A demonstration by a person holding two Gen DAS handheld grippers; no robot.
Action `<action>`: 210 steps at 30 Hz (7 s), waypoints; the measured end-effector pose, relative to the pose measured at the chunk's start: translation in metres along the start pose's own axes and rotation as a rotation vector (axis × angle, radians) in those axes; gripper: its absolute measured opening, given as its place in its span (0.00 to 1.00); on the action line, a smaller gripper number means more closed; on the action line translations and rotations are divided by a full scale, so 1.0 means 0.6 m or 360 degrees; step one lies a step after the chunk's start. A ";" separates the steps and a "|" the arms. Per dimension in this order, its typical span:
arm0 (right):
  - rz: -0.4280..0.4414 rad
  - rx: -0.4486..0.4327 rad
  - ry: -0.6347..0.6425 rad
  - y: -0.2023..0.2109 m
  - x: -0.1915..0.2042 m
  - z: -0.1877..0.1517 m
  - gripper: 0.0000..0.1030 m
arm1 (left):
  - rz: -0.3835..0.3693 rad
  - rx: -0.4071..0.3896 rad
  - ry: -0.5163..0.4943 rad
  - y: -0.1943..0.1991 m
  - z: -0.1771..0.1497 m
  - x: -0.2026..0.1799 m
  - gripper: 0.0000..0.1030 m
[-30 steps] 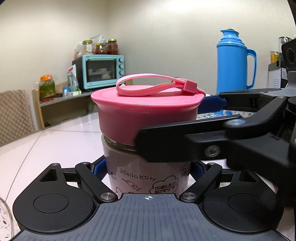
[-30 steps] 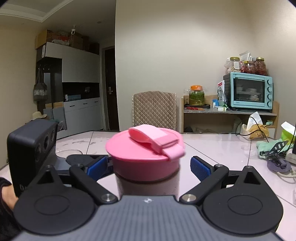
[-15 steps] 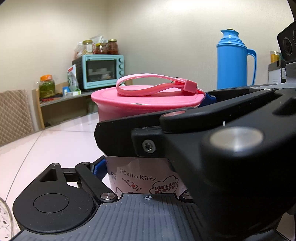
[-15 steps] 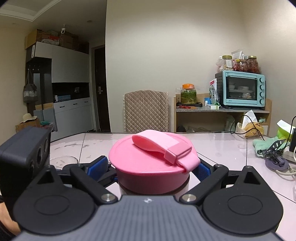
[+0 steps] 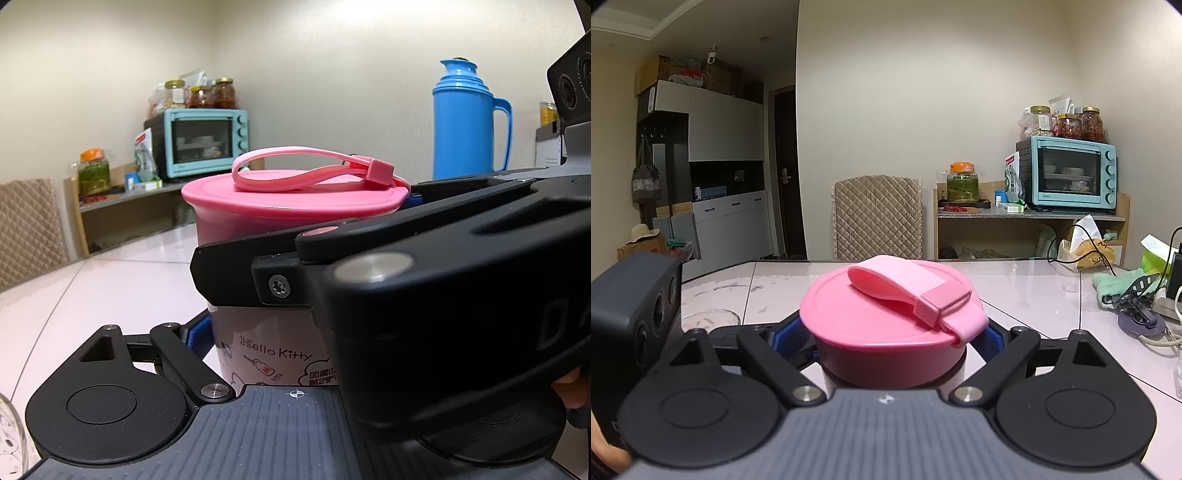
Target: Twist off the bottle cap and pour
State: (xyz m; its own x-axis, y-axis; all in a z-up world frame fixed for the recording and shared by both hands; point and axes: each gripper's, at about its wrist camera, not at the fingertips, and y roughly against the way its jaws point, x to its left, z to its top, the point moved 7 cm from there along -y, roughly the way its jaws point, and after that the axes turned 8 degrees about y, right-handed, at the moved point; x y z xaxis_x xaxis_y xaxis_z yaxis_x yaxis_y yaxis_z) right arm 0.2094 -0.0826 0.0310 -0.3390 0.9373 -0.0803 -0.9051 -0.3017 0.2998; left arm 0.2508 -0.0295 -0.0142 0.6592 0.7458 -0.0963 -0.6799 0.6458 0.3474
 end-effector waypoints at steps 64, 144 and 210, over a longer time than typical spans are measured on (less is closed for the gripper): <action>0.0091 -0.0101 0.0043 0.022 -0.039 -0.013 0.96 | -0.0001 0.0000 0.0002 -0.004 0.003 0.002 0.88; 0.0106 -0.0040 0.0024 0.040 -0.038 -0.010 0.95 | 0.0001 -0.0001 0.0002 -0.005 0.005 0.004 0.88; 0.0212 -0.0062 0.0096 0.009 -0.022 -0.020 0.83 | 0.0003 -0.0001 0.0002 -0.007 0.005 0.002 0.88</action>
State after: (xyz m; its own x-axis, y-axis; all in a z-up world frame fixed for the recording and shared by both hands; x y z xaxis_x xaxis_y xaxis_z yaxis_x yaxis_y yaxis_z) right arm 0.2062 -0.0988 0.0221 -0.4704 0.8768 -0.0995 -0.8600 -0.4303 0.2744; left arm 0.2553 -0.0319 -0.0128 0.6578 0.7470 -0.0967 -0.6811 0.6447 0.3471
